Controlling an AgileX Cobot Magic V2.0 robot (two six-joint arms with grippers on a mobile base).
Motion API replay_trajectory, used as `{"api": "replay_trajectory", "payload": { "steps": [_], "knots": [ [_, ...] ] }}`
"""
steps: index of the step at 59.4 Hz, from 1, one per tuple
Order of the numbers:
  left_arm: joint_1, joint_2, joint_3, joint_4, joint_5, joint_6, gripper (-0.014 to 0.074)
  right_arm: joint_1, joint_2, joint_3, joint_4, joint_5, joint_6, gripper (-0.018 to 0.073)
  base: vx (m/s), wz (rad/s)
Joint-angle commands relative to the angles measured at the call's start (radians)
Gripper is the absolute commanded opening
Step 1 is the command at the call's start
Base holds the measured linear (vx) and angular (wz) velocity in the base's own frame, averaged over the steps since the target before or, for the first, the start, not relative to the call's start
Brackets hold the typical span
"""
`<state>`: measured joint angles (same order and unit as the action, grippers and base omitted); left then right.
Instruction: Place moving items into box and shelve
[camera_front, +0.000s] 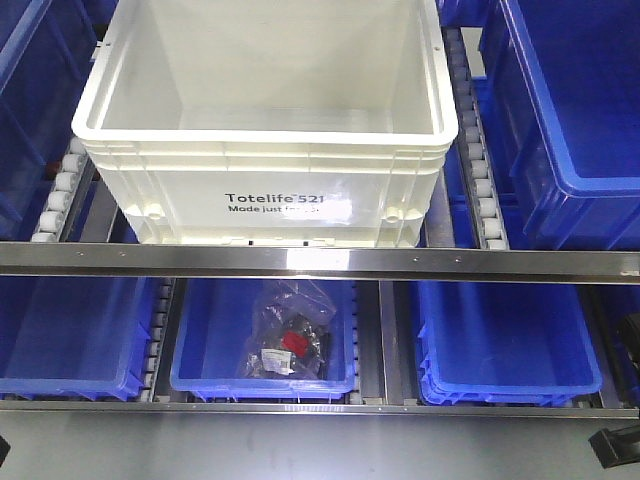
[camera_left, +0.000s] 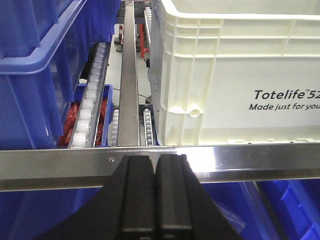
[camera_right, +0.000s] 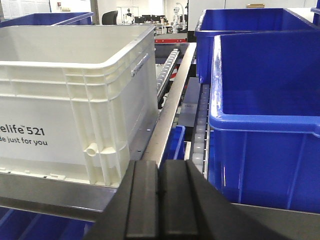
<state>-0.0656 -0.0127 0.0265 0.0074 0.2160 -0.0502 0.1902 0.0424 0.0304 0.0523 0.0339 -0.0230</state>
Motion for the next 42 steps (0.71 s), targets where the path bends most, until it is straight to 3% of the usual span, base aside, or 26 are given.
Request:
{"api": "replay_trajectory", "payload": {
  "steps": [1,17,42],
  "knots": [
    [0.001,-0.014,-0.009,-0.007,-0.080,-0.002,-0.0006,-0.014,0.007,0.006,-0.001,-0.084,-0.012,-0.0008,0.00,0.00],
    [0.001,-0.014,-0.009,-0.007,-0.080,-0.002,-0.0006,-0.239,-0.003,0.005,-0.001,-0.082,-0.012,-0.0008,0.00,0.00],
    [0.001,-0.014,-0.009,-0.007,-0.080,-0.002,-0.0006,-0.249,-0.062,0.005,-0.001,-0.081,-0.012,-0.0008,0.00,0.00]
  ]
}}
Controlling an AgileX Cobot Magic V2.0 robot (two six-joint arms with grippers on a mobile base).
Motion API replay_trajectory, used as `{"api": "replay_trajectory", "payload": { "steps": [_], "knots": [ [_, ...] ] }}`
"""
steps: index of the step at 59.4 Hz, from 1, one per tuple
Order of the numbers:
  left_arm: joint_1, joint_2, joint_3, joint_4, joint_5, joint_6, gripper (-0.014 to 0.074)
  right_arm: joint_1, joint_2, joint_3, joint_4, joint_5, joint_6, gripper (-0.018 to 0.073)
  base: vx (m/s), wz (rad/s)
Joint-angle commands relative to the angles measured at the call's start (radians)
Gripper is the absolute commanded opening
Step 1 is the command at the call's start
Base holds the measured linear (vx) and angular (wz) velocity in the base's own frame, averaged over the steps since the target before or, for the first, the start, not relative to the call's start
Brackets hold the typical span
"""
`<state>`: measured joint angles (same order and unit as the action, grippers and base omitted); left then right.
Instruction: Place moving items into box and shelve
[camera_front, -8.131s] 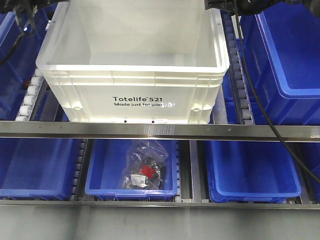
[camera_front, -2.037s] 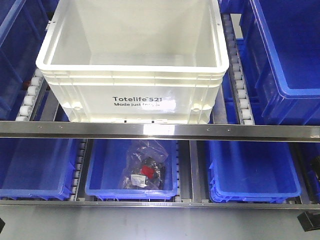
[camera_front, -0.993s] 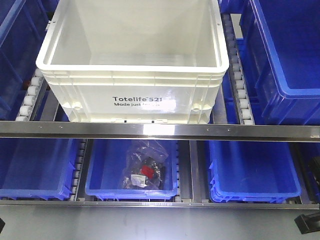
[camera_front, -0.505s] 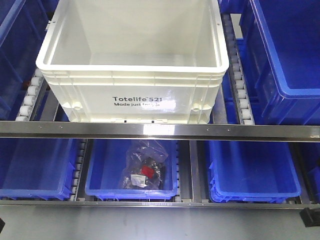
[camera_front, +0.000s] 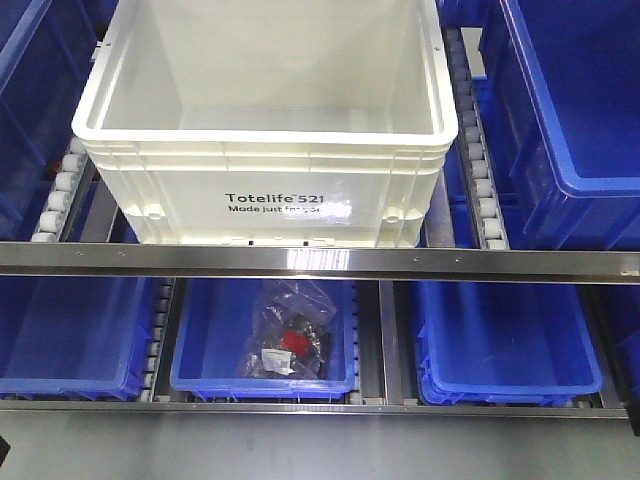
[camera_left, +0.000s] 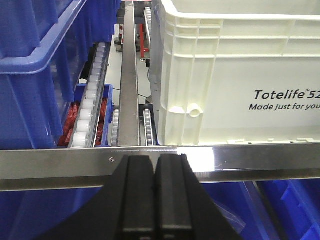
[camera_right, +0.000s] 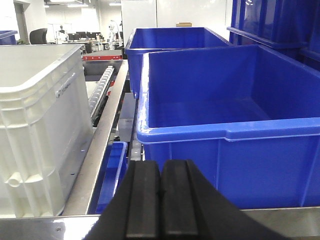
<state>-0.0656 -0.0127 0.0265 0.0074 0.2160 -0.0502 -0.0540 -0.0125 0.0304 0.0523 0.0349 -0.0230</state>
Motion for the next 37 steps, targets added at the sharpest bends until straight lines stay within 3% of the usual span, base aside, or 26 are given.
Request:
{"api": "replay_trajectory", "payload": {
  "steps": [1,37],
  "knots": [
    [0.001,-0.014,-0.009,-0.007,-0.080,-0.002,-0.0006,-0.005,-0.007,0.005,-0.001,-0.081,-0.012,-0.0008,0.00,0.00],
    [0.001,-0.014,-0.009,-0.007,-0.080,-0.002,-0.0006,-0.005,-0.008,0.005,-0.001,-0.082,-0.012,-0.0008,0.00,0.00]
  ]
}}
